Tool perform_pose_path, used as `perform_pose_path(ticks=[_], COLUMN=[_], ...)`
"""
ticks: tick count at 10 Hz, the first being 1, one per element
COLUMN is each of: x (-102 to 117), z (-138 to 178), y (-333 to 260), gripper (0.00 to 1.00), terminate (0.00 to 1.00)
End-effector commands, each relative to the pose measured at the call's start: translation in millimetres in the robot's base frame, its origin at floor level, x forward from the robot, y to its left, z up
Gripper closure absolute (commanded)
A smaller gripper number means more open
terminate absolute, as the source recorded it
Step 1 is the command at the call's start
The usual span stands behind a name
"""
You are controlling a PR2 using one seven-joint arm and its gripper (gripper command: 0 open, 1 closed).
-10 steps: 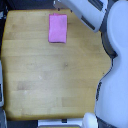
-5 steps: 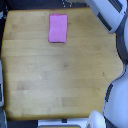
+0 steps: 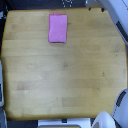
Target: Folding a cloth
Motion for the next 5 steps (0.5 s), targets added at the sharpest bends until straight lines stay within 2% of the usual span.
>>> perform_pose_path(ticks=[1,4,5], x=[-42.0,-53.4,-53.0], z=[-12.7,-19.9,-21.4], y=[-119.5,-167.5,-171.6], gripper=[0.0,0.0,0.0], terminate=[0.0,0.0,1.0])
